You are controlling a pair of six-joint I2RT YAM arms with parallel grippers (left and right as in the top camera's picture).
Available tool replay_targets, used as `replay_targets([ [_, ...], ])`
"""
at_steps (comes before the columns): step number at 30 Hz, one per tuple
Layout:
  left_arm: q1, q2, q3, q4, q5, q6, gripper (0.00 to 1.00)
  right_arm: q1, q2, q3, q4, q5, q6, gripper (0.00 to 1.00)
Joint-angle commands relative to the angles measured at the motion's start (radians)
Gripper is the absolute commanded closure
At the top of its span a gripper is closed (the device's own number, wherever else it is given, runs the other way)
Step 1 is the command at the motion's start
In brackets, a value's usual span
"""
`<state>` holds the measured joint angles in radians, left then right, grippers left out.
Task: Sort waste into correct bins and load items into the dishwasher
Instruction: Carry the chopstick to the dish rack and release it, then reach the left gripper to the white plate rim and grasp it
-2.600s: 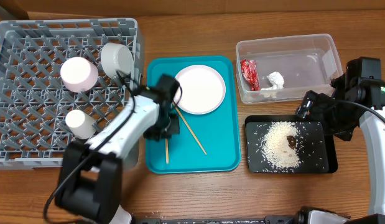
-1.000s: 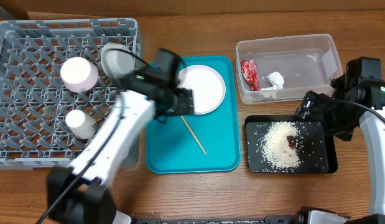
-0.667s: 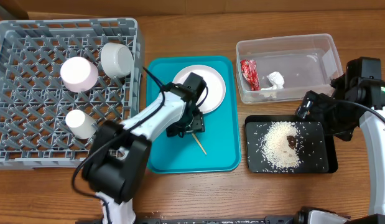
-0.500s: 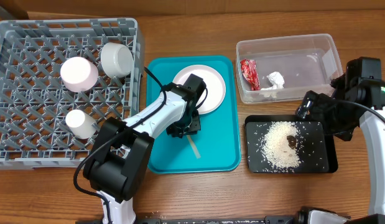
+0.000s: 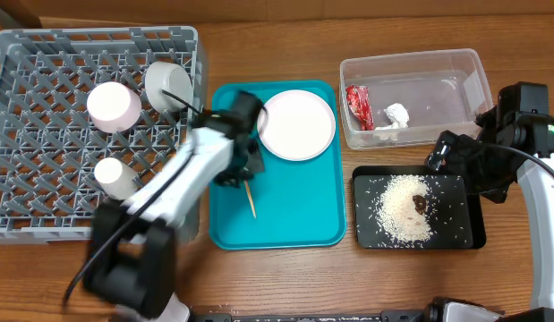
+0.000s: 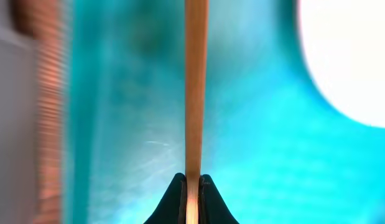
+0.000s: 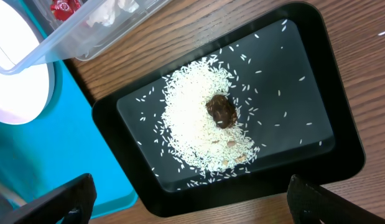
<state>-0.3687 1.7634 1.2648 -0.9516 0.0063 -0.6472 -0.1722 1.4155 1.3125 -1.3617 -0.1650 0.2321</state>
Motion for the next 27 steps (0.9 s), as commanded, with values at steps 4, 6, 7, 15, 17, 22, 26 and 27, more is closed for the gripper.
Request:
replay_targets([
  [4,0.076,-0.283,0.063,-0.008,-0.056,0.302,0.96,0.0,-0.016,-0.003,0.002,0.007,0.0,0.0],
  [6,0.109,-0.332,0.07,-0.019,-0.107,0.351,0.96,0.0,-0.016,-0.003,0.002,0.007,0.0,0.0],
  [7,0.13,-0.349,0.07,-0.021,-0.122,0.391,0.96,0.0,-0.016,-0.003,0.002,0.007,0.0,0.0],
  [15,0.274,-0.307,0.058,-0.051,-0.125,0.599,0.96,0.0,-0.016,-0.003,0.002,0.007,0.0,0.0],
  [17,0.295,-0.268,0.05,-0.051,-0.124,0.598,0.96,0.0,-0.016,-0.003,0.002,0.007,0.0,0.0],
  [22,0.332,-0.167,0.047,-0.048,-0.129,0.598,0.96,0.0,-0.016,-0.003,0.001,0.007,0.0,0.0],
  [26,0.351,-0.116,0.047,-0.038,-0.121,0.599,0.63,0.0,-0.016,-0.003,0.001,0.007,0.0,0.0],
  [27,0.352,-0.113,0.047,-0.039,-0.121,0.599,0.56,0.0,-0.016,-0.003,0.001,0.007,0.0,0.0],
])
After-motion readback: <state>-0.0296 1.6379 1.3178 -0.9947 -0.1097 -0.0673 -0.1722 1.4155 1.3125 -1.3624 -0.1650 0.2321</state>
